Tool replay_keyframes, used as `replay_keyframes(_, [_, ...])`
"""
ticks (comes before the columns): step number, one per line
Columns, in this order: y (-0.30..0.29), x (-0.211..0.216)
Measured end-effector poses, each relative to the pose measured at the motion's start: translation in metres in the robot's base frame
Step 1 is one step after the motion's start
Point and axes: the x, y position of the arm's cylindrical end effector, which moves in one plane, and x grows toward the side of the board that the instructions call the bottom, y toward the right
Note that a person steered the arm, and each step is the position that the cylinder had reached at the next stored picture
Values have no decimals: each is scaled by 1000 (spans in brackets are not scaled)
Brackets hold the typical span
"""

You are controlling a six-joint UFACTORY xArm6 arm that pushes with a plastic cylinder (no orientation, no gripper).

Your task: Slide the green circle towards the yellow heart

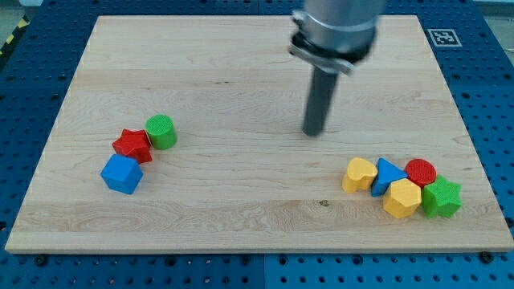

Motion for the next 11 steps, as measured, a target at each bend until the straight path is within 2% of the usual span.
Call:
replay_keyframes(1, [-87, -57])
replay_keyframes(2, [-190, -80])
replay_keyframes(3, [-287, -72])
replay_keyframes(4, [-308, -32])
replay_keyframes(5, [-291, 7])
replay_keyframes(8, [-178, 29])
replay_keyframes(10, [-150, 62])
replay_keyframes(11, [-110, 62])
